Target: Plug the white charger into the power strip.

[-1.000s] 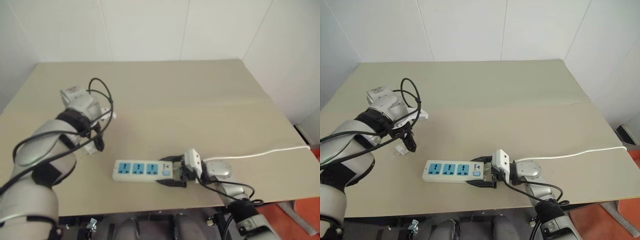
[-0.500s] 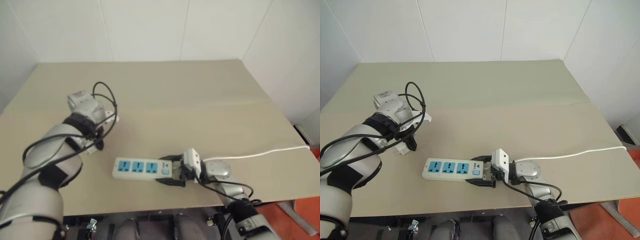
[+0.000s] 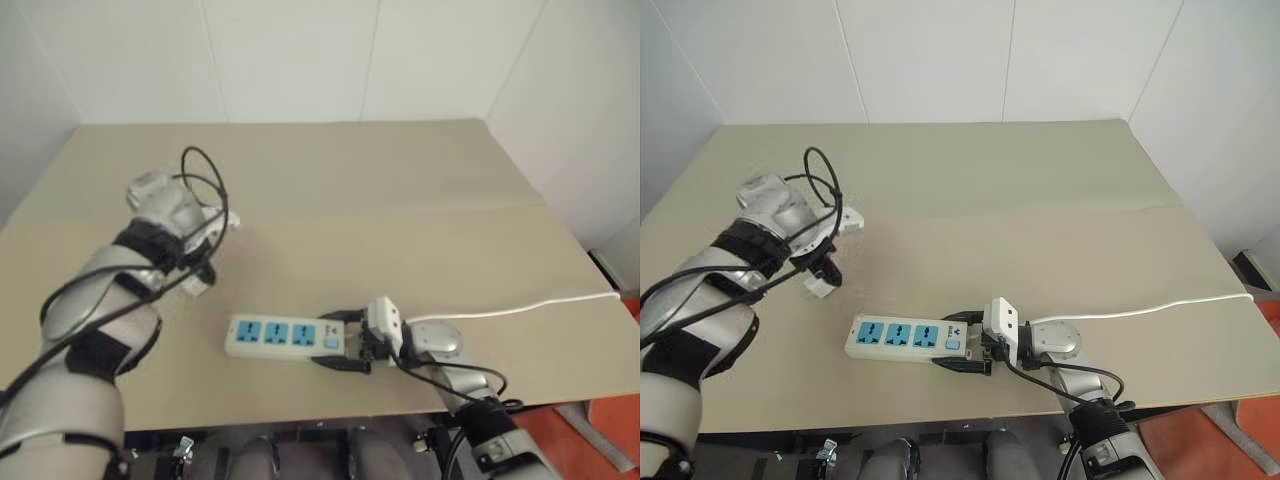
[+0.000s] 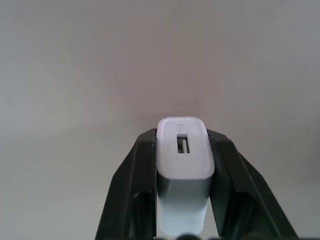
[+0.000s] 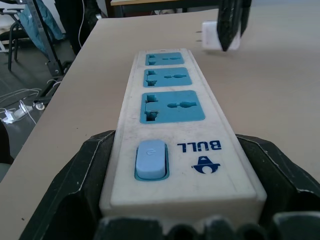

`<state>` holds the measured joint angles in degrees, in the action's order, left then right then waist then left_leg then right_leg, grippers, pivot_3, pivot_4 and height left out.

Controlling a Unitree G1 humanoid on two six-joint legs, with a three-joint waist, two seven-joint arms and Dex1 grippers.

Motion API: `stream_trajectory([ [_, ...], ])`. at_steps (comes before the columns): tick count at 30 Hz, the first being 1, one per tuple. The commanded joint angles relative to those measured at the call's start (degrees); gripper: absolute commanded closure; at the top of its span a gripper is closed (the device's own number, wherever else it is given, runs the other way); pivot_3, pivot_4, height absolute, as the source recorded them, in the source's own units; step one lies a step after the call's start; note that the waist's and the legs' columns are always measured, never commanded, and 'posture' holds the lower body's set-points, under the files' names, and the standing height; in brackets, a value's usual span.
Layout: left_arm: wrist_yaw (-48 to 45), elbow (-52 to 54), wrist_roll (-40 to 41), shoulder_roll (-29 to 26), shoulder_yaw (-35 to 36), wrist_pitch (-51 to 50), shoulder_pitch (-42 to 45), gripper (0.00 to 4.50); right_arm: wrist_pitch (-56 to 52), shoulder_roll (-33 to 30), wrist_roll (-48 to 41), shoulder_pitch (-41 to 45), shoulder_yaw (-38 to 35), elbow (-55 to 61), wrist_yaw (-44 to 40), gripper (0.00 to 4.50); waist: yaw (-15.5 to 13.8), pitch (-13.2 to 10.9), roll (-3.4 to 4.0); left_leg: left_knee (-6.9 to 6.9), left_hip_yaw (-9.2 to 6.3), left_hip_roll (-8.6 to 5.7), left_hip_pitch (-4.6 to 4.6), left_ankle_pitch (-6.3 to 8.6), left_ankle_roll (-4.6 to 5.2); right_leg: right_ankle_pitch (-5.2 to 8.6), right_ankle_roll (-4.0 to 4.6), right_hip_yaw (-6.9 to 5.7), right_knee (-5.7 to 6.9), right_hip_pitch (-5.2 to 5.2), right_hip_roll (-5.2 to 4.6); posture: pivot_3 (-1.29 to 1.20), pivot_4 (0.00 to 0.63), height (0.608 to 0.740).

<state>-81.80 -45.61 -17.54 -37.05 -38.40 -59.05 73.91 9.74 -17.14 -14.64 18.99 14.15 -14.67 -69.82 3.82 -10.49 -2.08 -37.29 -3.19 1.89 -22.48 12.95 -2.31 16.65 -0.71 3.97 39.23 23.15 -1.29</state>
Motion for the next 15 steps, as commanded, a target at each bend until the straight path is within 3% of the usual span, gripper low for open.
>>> stream_trajectory([
  [1,16.0,10.3,9.4,1.5,23.2,7.0,0.4,3.48,-0.2,0.2,0.2,0.1,1.0,0.2,-0.5,1.04,0.0,0.0,-0.01,-0.03,-0.03,0.01,-0.04,0.0,0.0,0.0,0.0,-0.03,-0.01,0.0,-0.02,0.0,0.15,0.74],
  [4,30.3,22.1,16.9,6.3,40.3,19.9,-6.4,3.48,0.3,0.6,0.3,0.7,1.3,-0.7,-0.8,1.04,0.1,0.0,-0.02,-0.05,0.04,0.04,-0.03,0.02,0.01,-0.01,-0.01,-0.01,0.05,0.04,-0.17,0.0,0.15,0.74],
  [7,35.6,31.2,23.5,10.9,48.8,25.2,-11.2,3.48,0.9,1.1,0.5,1.4,1.3,-2.0,-1.0,1.04,0.2,0.1,-0.05,-0.04,0.22,0.01,0.11,0.04,0.01,-0.03,-0.02,0.11,0.2,0.03,-0.3,0.0,0.15,0.74],
  [11,28.6,38.4,36.1,13.7,53.1,26.5,-16.5,3.48,1.5,1.3,0.7,2.0,1.4,-3.4,-1.5,1.04,0.2,0.1,-0.06,-0.26,0.21,-0.01,0.11,0.04,0.01,-0.04,-0.03,0.08,0.44,0.03,-0.23,0.0,0.15,0.74],
  [15,18.7,48.6,43.3,12.1,48.7,26.9,-25.9,3.48,1.9,1.3,0.8,2.3,1.4,-4.2,-2.0,1.04,0.2,0.2,-0.03,-0.39,0.23,-0.03,0.24,0.04,0.0,-0.04,-0.03,0.11,0.55,-0.1,-0.21,0.0,0.15,0.74],
])
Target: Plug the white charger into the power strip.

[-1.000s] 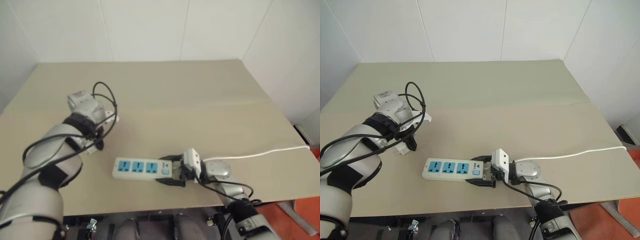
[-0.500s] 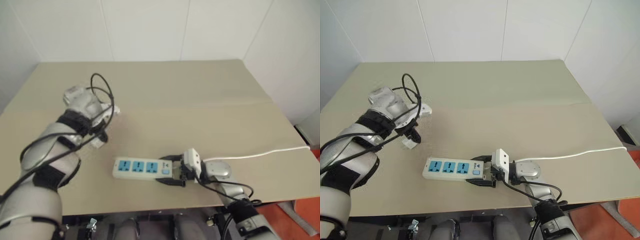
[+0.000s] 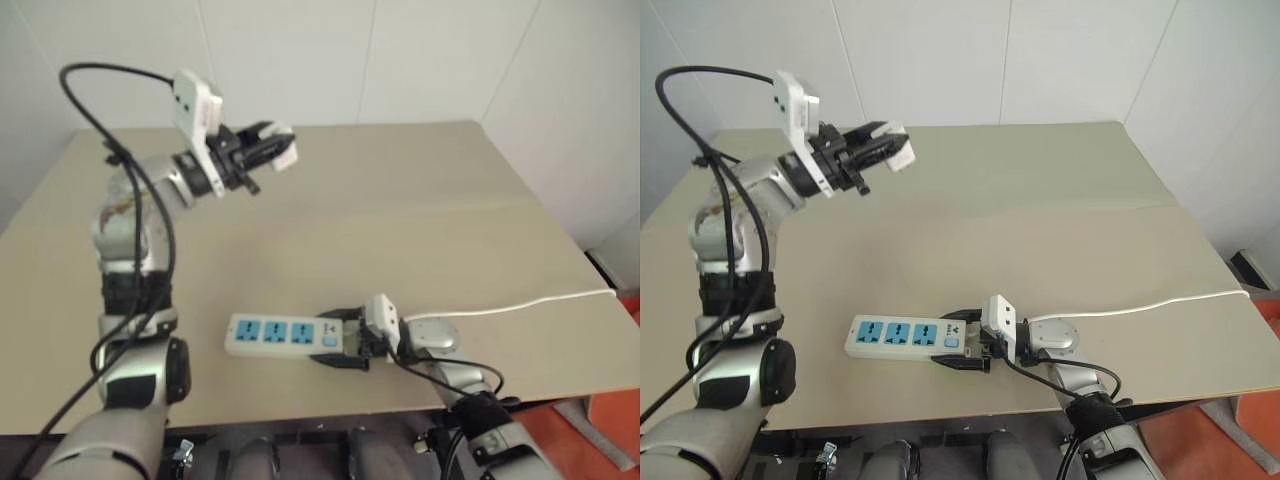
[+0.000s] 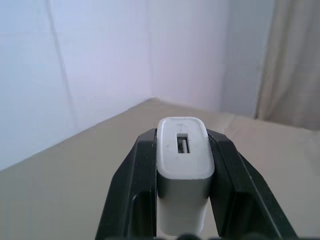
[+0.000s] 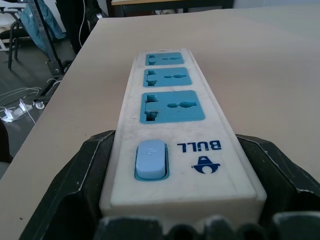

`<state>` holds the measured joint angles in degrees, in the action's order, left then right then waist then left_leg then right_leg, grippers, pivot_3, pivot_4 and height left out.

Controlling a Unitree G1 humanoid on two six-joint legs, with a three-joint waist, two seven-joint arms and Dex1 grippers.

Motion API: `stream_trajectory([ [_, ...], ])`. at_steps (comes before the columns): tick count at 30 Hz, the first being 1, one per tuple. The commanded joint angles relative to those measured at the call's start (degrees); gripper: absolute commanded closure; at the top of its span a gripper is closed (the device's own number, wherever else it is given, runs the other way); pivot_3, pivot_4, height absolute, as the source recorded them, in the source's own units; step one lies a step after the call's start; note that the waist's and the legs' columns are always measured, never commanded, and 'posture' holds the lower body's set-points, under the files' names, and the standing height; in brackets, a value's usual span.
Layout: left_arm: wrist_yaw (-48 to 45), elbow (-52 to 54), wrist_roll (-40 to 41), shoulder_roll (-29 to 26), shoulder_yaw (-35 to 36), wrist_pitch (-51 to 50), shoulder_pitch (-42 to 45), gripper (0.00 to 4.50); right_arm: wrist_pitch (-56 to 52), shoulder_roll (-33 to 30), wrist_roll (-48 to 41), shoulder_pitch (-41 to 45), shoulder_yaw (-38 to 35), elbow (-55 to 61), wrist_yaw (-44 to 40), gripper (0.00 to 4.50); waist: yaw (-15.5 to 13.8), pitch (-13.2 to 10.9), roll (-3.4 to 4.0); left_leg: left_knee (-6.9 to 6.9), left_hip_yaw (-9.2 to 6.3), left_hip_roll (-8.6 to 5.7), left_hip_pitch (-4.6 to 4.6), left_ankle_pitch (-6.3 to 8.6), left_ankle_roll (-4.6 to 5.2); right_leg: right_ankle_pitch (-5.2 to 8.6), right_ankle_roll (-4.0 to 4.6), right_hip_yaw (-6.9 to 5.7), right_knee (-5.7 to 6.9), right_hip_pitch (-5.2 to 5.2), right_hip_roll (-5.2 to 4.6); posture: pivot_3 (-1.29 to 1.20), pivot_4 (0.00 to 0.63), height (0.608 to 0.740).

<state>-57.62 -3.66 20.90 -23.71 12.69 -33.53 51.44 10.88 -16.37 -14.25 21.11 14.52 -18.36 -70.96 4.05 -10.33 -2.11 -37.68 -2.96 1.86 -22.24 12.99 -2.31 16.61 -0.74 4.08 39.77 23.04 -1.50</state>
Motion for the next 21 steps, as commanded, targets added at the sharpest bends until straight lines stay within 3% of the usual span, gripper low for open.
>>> stream_trajectory([
  [1,-6.8,8.5,5.0,-1.8,-3.7,2.7,-5.6,3.48,0.9,0.5,0.4,0.3,1.1,-0.6,-1.0,1.04,0.0,0.0,0.0,-0.07,-0.04,0.01,-0.01,0.0,0.0,0.0,0.0,-0.02,0.0,-0.03,0.04,0.0,0.15,0.74],
  [9,-15.8,15.2,8.6,-1.7,-8.2,15.7,-22.1,3.48,1.0,0.0,0.5,1.4,1.2,-2.5,-2.5,1.04,-0.1,0.0,0.0,-0.13,-0.06,0.02,0.2,0.0,0.0,0.0,0.0,0.0,-0.02,-0.3,0.09,0.0,0.15,0.74],
  [15,-20.4,15.2,11.0,-5.8,-11.1,14.3,-26.2,3.48,1.1,0.0,0.7,1.8,1.2,-3.1,-2.8,1.04,0.0,0.0,0.0,-0.12,-0.1,0.02,0.54,0.01,0.02,0.0,0.0,-0.05,-0.25,-0.73,0.11,0.0,0.15,0.74],
  [21,-23.7,11.8,9.0,-7.2,-13.8,19.5,-28.2,3.48,0.7,-0.2,0.8,1.6,1.4,-3.0,-3.0,1.04,-0.1,0.0,0.01,-0.1,-0.11,0.02,0.53,0.02,0.04,0.0,0.0,-0.06,-0.34,-0.75,0.13,0.0,0.15,0.74],
])
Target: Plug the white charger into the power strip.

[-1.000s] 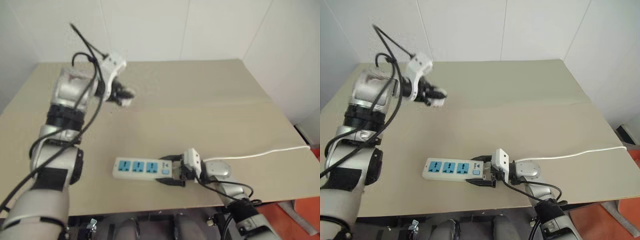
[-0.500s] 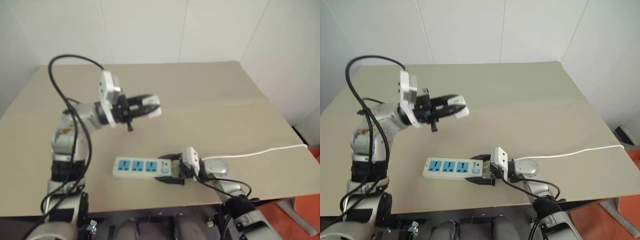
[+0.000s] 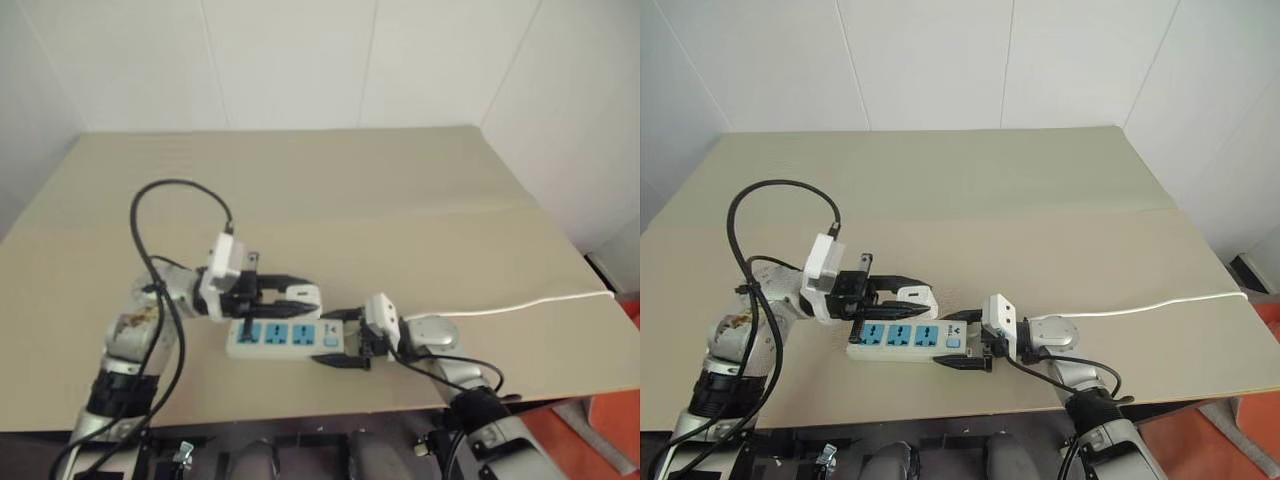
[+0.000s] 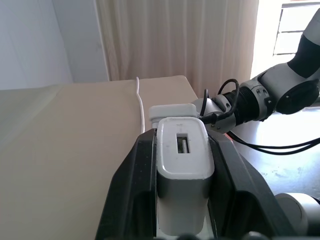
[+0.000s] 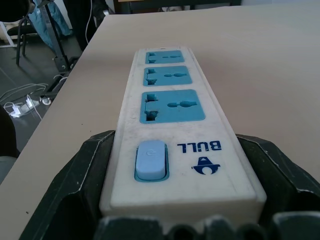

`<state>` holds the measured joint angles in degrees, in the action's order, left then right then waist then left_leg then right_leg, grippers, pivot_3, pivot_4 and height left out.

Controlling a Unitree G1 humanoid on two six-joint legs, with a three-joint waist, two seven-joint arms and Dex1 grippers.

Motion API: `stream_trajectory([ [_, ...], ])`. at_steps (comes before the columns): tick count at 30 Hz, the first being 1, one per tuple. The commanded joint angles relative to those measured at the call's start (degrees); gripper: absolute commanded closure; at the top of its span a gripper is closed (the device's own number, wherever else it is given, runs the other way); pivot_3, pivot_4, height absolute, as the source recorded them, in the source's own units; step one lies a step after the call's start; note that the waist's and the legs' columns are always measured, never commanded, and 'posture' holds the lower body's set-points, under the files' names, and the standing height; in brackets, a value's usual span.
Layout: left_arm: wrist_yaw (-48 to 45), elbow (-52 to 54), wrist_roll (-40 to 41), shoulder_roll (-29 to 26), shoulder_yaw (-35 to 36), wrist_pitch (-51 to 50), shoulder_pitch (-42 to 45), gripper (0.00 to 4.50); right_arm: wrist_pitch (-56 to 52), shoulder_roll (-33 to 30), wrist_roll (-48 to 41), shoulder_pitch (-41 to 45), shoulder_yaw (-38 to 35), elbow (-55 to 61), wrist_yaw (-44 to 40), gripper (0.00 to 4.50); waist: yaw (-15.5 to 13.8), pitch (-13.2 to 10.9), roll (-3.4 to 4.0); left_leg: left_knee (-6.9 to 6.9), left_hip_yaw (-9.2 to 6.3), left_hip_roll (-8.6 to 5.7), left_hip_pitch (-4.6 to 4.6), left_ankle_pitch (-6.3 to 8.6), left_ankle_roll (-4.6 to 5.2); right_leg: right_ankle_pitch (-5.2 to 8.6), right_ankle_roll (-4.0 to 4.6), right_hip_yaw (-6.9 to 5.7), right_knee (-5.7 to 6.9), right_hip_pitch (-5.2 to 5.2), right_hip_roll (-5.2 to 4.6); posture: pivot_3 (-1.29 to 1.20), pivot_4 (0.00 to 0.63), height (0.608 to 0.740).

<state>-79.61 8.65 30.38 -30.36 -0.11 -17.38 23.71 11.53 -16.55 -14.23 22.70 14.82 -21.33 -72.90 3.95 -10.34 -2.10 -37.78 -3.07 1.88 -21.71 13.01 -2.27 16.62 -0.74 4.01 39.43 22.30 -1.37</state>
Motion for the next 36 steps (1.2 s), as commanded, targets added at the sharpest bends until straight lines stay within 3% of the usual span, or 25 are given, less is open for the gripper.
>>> stream_trajectory([
  [1,-2.3,-0.8,-0.9,-0.7,-1.5,4.4,-0.7,3.48,0.1,-0.1,0.8,0.0,1.1,0.0,-1.0,1.04,0.0,0.0,0.0,0.0,0.0,0.0,0.0,0.0,0.0,0.0,0.0,0.0,0.0,0.0,0.0,0.0,0.15,0.74],
  [36,-3.2,-6.4,-4.2,-2.4,-6.8,10.1,-1.8,3.48,-0.7,-0.3,1.1,-0.7,1.7,1.7,-0.4,1.04,0.1,0.0,0.02,0.06,0.02,0.03,-0.05,0.07,0.11,0.0,0.0,0.0,-0.21,0.0,0.02,0.0,0.15,0.74],
])
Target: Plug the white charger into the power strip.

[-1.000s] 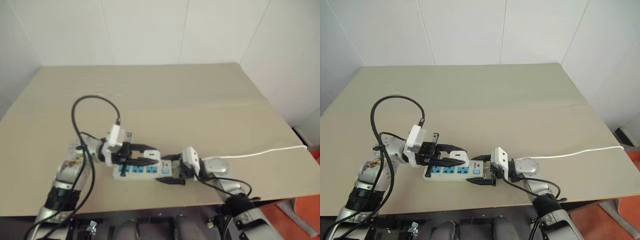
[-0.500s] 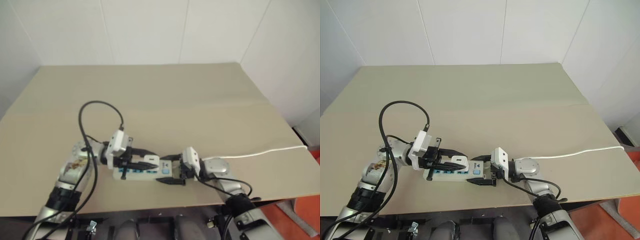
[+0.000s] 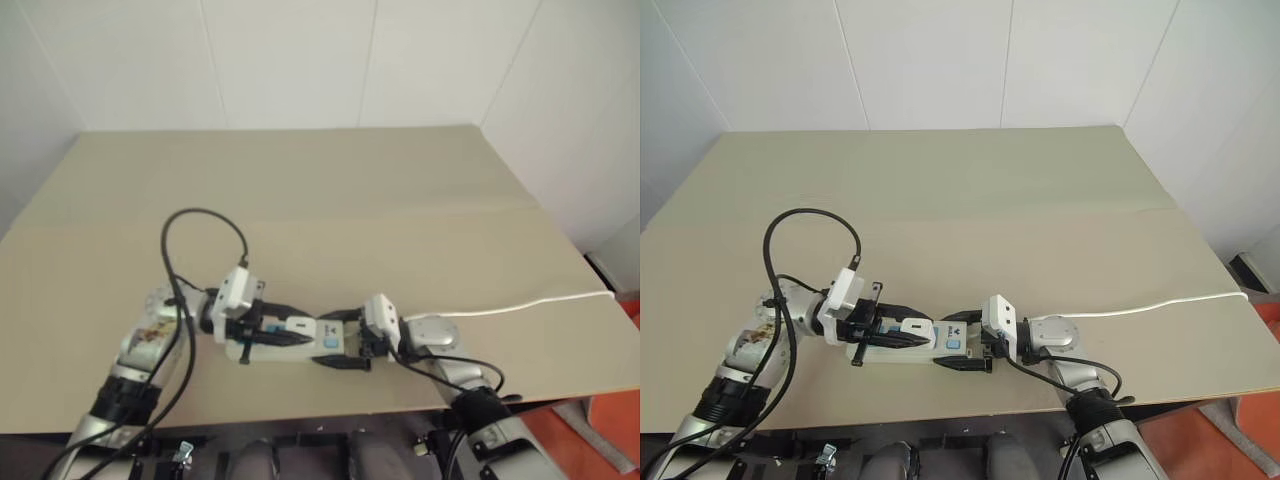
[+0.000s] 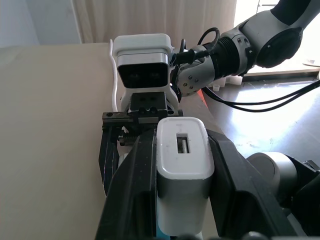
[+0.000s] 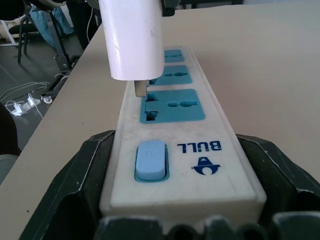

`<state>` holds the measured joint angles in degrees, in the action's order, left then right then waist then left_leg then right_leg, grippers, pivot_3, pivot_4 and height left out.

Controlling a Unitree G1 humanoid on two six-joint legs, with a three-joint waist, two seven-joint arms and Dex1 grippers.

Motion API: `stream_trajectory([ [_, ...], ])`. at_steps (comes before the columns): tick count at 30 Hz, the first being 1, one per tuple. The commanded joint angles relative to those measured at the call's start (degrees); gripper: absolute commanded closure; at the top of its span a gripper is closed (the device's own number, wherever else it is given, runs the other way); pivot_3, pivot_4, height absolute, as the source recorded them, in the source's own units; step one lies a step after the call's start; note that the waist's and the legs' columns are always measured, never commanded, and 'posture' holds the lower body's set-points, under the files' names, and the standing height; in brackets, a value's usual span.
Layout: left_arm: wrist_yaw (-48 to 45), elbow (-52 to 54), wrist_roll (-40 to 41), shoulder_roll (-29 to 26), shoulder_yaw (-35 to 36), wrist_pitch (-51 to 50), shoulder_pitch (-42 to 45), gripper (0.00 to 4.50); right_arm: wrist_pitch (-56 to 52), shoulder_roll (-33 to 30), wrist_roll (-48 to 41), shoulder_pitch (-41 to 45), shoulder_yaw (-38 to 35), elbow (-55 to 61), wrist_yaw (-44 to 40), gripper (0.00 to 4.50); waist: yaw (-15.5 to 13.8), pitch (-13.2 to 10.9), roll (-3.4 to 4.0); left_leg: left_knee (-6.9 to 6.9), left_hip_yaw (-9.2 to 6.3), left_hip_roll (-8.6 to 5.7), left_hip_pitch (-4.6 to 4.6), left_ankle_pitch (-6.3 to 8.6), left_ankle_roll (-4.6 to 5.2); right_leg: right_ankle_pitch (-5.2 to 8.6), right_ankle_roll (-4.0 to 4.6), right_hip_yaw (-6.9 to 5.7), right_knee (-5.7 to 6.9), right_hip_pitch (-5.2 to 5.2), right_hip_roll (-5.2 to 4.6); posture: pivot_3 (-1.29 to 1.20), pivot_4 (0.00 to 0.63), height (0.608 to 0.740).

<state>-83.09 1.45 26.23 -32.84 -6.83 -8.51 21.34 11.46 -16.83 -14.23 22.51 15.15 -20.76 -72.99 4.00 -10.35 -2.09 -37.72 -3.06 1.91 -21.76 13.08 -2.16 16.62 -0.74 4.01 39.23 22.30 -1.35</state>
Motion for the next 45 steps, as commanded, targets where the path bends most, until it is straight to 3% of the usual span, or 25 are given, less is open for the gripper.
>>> stream_trajectory([
  [1,0.3,0.8,-0.1,0.2,-0.1,1.2,0.6,3.48,-0.7,-0.1,1.1,-0.5,1.4,1.2,-0.3,1.04,0.0,0.0,0.0,0.0,0.0,0.0,0.0,0.0,0.0,0.0,0.0,0.0,0.0,0.0,0.0,0.0,0.15,0.74],
  [45,1.5,-2.7,-2.2,0.6,-2.0,1.2,1.5,3.48,-1.4,0.0,1.1,-0.6,1.5,2.1,0.6,1.04,0.0,0.0,0.01,0.18,0.0,0.02,0.0,0.0,0.0,0.01,-0.01,0.01,-0.14,0.02,0.02,0.0,0.15,0.74],
])
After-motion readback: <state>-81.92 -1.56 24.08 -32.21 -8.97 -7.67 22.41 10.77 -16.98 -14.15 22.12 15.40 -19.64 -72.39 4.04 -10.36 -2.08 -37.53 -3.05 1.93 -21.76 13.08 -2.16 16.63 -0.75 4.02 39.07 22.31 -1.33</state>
